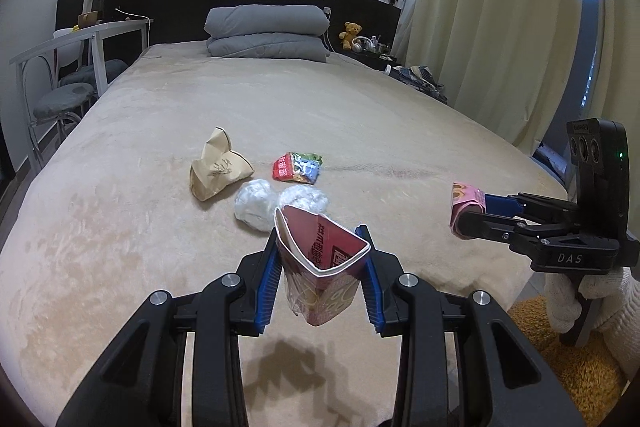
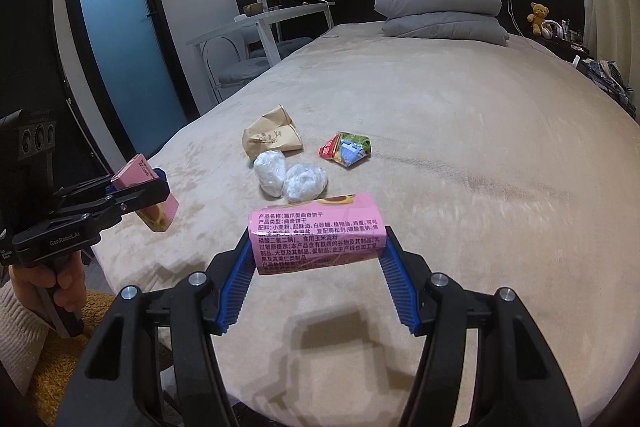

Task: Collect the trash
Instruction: 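Carry the pink cup and pink carton down over the black bin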

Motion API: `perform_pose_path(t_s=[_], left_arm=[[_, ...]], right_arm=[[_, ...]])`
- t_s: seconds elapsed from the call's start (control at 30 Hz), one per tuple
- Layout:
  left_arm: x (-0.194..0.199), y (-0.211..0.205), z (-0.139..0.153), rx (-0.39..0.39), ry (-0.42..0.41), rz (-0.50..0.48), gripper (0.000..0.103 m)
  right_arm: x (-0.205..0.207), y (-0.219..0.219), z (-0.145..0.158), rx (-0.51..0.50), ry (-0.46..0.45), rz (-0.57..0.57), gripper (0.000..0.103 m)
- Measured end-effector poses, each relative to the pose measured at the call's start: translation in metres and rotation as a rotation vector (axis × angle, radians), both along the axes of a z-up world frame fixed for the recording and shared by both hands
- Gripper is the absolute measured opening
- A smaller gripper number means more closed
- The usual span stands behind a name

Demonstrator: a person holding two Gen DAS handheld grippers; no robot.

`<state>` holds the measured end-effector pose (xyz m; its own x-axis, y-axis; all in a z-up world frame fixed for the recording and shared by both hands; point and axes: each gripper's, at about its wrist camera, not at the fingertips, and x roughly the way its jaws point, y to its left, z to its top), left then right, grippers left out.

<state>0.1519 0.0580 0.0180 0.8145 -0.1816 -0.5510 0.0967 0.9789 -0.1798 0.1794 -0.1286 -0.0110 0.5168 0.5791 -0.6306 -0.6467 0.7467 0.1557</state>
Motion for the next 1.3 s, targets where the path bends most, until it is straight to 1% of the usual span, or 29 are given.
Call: perform_pose_path(t_s=[0.37, 0.7, 0.93, 1.17, 1.3], left_arm=[[-0.044, -0.035, -0.025, -0.013, 0.029, -0.011, 0.035], [-0.08, -0.054, -0.04, -0.035, 0.057, -0.001, 0.035], [-0.103, -0.061, -0.045, -0.047, 0.058, 0.018, 0.035], [-0.122, -0.072, -0.056, -0.076, 0.096, 0.005, 0.035], [-0.133, -0.081, -0.063, -0.081, 0.118, -0.003, 0.035]], right_arm=[[-0.052, -0.018, -0.012, 0.031, 0.028, -0.013, 0.061], [-0.088, -0.028, -0.024, 0.031, 0.055, -0.016, 0.061], [-0.111, -0.041, -0.03, 0.06, 0.077, -0.039, 0.061], [-0.137, -0.047, -0.035, 0.07, 0.089, -0.038, 0.061], [-0.145, -0.052, -0.042, 0.076, 0.125, -0.048, 0.061]])
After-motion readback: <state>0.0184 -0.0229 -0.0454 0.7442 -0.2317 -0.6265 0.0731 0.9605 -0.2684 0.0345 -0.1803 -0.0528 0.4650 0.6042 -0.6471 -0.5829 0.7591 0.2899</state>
